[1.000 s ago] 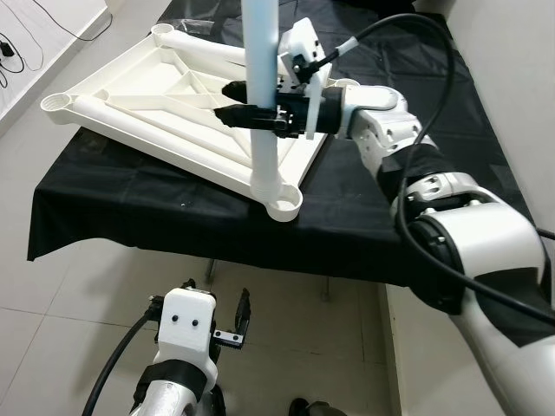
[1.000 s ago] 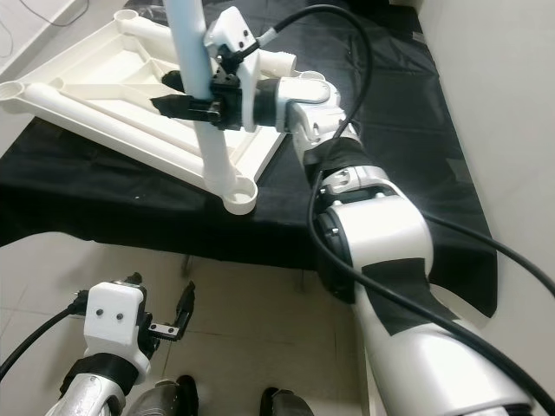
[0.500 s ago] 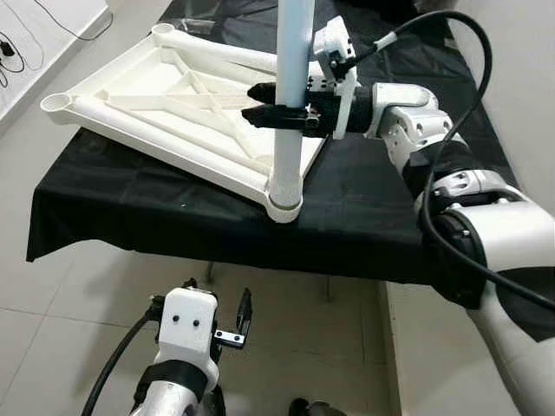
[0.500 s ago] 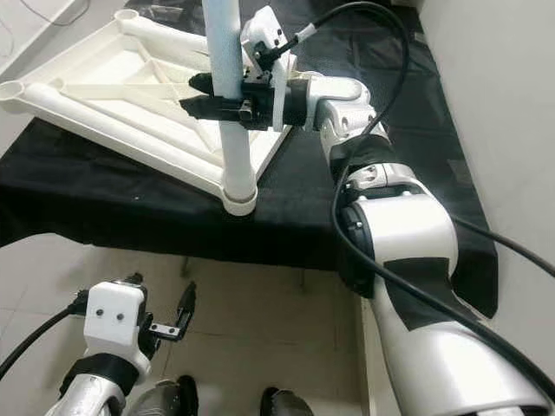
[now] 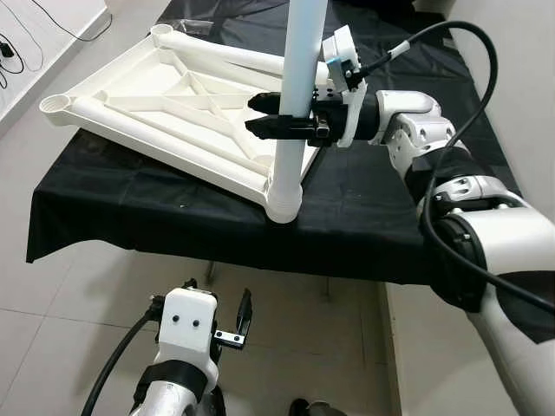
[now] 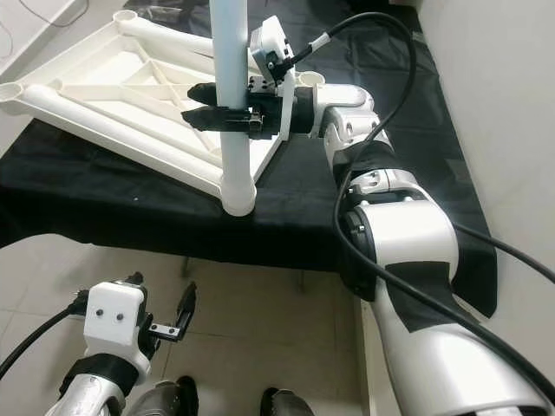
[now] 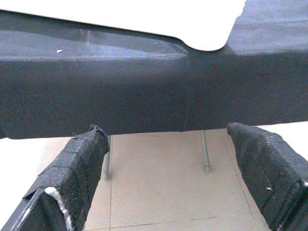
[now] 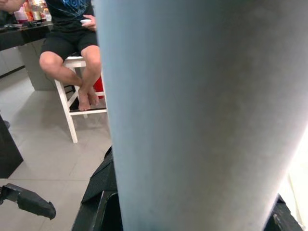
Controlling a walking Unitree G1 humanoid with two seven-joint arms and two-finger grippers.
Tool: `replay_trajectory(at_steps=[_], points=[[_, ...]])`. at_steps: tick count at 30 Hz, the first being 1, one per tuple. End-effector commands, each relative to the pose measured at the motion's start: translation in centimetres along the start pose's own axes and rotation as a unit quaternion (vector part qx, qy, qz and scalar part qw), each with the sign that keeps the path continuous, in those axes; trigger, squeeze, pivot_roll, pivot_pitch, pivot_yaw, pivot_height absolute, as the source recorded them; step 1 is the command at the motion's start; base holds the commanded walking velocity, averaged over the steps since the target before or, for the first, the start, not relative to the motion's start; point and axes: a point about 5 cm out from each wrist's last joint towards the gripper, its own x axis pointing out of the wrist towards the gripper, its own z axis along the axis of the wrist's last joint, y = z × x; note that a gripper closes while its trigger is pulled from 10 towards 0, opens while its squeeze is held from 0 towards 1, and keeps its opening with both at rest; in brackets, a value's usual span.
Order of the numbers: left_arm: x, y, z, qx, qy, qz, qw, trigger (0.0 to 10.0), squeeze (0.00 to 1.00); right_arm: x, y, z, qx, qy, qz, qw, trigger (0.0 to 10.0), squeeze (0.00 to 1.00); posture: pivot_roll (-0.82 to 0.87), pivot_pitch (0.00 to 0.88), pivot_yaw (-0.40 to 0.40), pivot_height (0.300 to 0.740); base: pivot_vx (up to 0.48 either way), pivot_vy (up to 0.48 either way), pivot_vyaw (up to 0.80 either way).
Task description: Building children table
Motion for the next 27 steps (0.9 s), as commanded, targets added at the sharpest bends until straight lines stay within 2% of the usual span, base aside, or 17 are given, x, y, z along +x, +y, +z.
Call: replay_trajectory(at_steps=[1, 10, 14, 18, 27], points=[[-0.25, 0.06, -0.20, -0.001, 0.008, 0.000, 1.000, 10.0, 0.00, 0.31, 0.45, -1.98, 0.026, 0.028, 0.009, 0.999, 10.0, 0.00, 0.09, 0.254, -0.066, 0.740, 0.000, 0.000, 0.00], [-0.32, 0.04, -0.24, 0.000, 0.008, -0.002, 1.000, 10.0, 0.00, 0.77, -0.06, -1.57, 0.005, 0.034, -0.039, 0.999, 10.0, 0.00, 0.09, 0.259, -0.066, 0.740, 0.000, 0.000, 0.00], [-0.29, -0.03, -0.24, 0.002, 0.007, -0.004, 1.000, 10.0, 0.00, 0.86, -0.09, -1.47, 0.002, 0.032, -0.041, 0.999, 10.0, 0.00, 0.09, 0.260, -0.070, 0.740, 0.000, 0.000, 0.00], [-0.30, -0.03, -0.21, 0.004, 0.006, -0.003, 1.000, 10.0, 0.00, 0.92, 0.18, -1.56, 0.001, 0.033, -0.016, 0.999, 10.0, 0.00, 0.09, 0.260, -0.070, 0.740, 0.000, 0.000, 0.00], [-0.30, 0.04, -0.22, 0.006, 0.006, -0.002, 1.000, 10.0, 0.00, 0.55, -0.02, -1.71, 0.000, 0.038, -0.035, 0.999, 10.0, 0.00, 0.09, 0.261, -0.071, 0.740, 0.000, 0.000, 0.00]])
